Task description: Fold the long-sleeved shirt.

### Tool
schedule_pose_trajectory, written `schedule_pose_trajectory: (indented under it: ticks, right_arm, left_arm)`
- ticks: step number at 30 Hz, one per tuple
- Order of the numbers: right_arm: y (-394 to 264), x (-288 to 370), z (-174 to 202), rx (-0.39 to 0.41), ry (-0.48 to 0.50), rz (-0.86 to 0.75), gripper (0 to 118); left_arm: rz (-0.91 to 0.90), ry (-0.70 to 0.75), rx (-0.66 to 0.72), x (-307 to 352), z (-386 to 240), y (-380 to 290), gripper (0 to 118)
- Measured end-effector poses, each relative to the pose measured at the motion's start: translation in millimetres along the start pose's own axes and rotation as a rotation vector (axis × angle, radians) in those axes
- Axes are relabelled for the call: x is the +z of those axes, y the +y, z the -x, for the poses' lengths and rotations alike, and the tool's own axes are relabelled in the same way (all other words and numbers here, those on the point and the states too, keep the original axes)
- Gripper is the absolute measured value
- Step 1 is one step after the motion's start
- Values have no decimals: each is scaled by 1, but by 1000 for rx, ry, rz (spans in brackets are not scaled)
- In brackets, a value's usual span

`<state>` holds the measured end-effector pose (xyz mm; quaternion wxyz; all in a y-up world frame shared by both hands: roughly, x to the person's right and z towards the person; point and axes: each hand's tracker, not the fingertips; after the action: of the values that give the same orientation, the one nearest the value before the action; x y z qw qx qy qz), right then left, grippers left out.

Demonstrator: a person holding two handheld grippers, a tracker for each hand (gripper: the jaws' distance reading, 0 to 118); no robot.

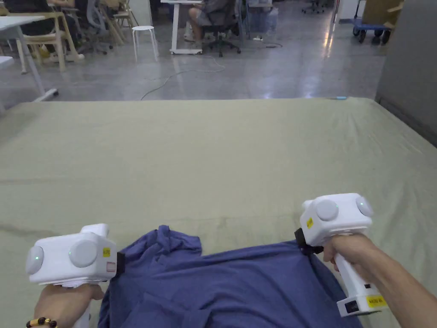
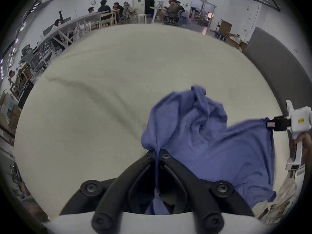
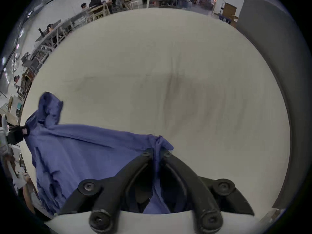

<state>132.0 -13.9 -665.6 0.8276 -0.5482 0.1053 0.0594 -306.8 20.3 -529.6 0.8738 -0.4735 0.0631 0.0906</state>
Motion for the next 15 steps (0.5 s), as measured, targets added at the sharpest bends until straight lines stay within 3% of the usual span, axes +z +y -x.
schedule_pose_trajectory:
  ticks: [7,11,15]
  right_arm:
    - [62,159,-20,54,-29,-278,3]
    - [94,265,-16,122,-96,-429,2]
    - [133,365,-21,95,-133,-585,3]
  left_arm:
    - [-219,-74,-41,97,-16,79,0]
    - [-364,-59,-111,182,-47,135,0]
    - [-528,-55,-159,267,-74,206,0]
